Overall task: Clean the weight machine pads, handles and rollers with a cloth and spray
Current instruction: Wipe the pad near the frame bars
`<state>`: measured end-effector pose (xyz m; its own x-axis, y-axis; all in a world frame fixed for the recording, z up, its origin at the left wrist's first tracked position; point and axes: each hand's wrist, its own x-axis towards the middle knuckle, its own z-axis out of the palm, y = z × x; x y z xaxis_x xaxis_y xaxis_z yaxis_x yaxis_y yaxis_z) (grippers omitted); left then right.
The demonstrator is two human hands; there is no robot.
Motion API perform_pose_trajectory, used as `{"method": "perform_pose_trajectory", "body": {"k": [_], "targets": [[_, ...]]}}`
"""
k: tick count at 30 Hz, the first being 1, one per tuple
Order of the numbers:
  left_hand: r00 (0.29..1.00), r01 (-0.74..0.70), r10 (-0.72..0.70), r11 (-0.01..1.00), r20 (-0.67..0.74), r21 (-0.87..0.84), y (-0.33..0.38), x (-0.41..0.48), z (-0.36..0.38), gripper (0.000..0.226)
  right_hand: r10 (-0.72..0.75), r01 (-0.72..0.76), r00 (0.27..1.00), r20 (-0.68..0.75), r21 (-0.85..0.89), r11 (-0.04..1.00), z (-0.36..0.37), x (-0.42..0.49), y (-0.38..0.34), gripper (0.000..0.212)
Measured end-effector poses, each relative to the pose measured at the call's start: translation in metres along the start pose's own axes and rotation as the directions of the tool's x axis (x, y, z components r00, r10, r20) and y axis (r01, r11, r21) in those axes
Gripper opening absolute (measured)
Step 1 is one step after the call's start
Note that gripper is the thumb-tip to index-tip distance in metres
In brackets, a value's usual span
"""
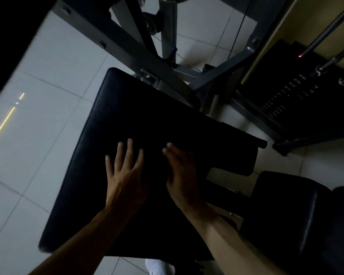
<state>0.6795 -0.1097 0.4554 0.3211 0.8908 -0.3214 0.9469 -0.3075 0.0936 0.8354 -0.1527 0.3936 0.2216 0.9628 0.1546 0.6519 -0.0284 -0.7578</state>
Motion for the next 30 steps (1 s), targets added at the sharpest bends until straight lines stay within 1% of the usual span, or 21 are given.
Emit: {"method": "perform_pose_trajectory", "body": {"k": [1,2,3,4,6,7,8,9,11,13,14,17,19,21,23,24,25,26,27,28,30], "targets": [[0.999,0.034,-0.034,0.999,0.004,0.015,-0.011,-0.009,-0.003,0.096,-0.153,0.154,0.983,0.097,-0.004,0.988,0.003,0.002,-0.011,0.043],[0.998,0.055,-0.055,0.998,0.012,0.024,-0.019,-0.015,-0.005,0.097,-0.254,0.259,0.955,0.154,-0.013,0.966,0.000,0.012,-0.008,0.044],[0.996,0.081,-0.082,0.996,0.031,0.035,-0.026,-0.021,-0.008,0.098,-0.290,0.298,0.943,0.163,-0.031,0.954,0.000,0.025,-0.001,0.041],[0.992,0.113,-0.115,0.993,0.051,0.038,-0.032,-0.025,-0.011,0.100,-0.251,0.259,0.960,0.123,-0.057,0.964,0.000,0.042,0.009,0.040],[0.982,0.164,-0.167,0.986,0.087,0.037,-0.043,-0.036,-0.015,0.104,-0.011,0.006,0.999,-0.050,-0.103,0.995,-0.003,0.078,0.020,0.041],[0.980,0.172,-0.174,0.985,0.096,0.032,-0.044,-0.036,-0.016,0.106,0.110,-0.124,0.986,-0.126,-0.108,0.986,-0.005,0.094,0.023,0.042],[0.977,0.187,-0.189,0.982,0.103,0.024,-0.047,-0.040,-0.016,0.108,0.165,-0.183,0.973,-0.160,-0.105,0.977,-0.002,0.103,0.015,0.043],[0.972,0.208,-0.208,0.978,0.110,0.012,-0.048,-0.043,-0.017,0.110,0.151,-0.168,0.977,-0.148,-0.112,0.979,0.006,0.103,0.003,0.043],[0.960,0.256,-0.251,0.966,0.123,-0.025,-0.050,-0.049,-0.017,0.112,-0.015,0.009,0.999,-0.049,-0.121,0.993,0.026,0.080,-0.026,0.048],[0.951,0.293,-0.283,0.954,0.125,-0.065,-0.051,-0.055,-0.018,0.113,-0.215,0.221,0.974,0.070,-0.085,0.972,0.043,0.042,-0.047,0.053],[0.948,0.305,-0.295,0.949,0.122,-0.074,-0.053,-0.059,-0.018,0.114,-0.279,0.290,0.950,0.138,-0.064,0.955,0.048,0.021,-0.056,0.054],[0.938,0.337,-0.328,0.938,0.109,-0.079,-0.067,-0.078,-0.017,0.116,-0.409,0.431,0.865,0.290,-0.014,0.902,0.050,-0.012,-0.065,0.054],[0.936,0.349,-0.341,0.931,0.083,-0.104,-0.076,-0.087,-0.013,0.114,-0.442,0.475,0.847,0.296,-0.047,0.879,0.048,0.004,-0.058,0.054],[0.937,0.349,-0.342,0.925,0.073,-0.147,-0.083,-0.093,-0.011,0.113,-0.355,0.386,0.911,0.211,-0.130,0.913,0.048,0.040,-0.053,0.054],[0.939,0.344,-0.338,0.926,0.064,-0.156,-0.086,-0.093,-0.008,0.113,-0.153,0.163,0.986,0.068,-0.170,0.972,0.051,0.081,-0.063,0.055],[0.940,0.341,-0.334,0.927,0.070,-0.152,-0.086,-0.093,-0.008,0.112,-0.068,0.069,0.998,0.014,-0.147,0.987,0.057,0.092,-0.074,0.053],[0.939,0.343,-0.336,0.927,0.070,-0.153,-0.085,-0.093,-0.008,0.111,-0.046,0.045,0.999,-0.005,-0.115,0.992,0.065,0.093,-0.088,0.051],[0.938,0.347,-0.342,0.925,0.060,-0.154,-0.087,-0.095,-0.006,0.109,-0.100,0.101,0.995,0.014,-0.090,0.991,0.074,0.088,-0.103,0.049],[0.936,0.352,-0.350,0.924,0.044,-0.151,-0.088,-0.099,-0.005,0.106,-0.208,0.211,0.976,0.060,-0.058,0.976,0.083,0.075,-0.116,0.047],[0.932,0.361,-0.360,0.921,0.031,-0.148,-0.091,-0.103,-0.004,0.102,-0.326,0.331,0.936,0.134,-0.014,0.944,0.090,0.057,-0.127,0.045],[0.926,0.375,-0.378,0.915,0.011,-0.147,-0.095,-0.113,0.001,0.096,-0.499,0.498,0.815,0.294,0.085,0.863,0.093,0.018,-0.134,0.044]]}}
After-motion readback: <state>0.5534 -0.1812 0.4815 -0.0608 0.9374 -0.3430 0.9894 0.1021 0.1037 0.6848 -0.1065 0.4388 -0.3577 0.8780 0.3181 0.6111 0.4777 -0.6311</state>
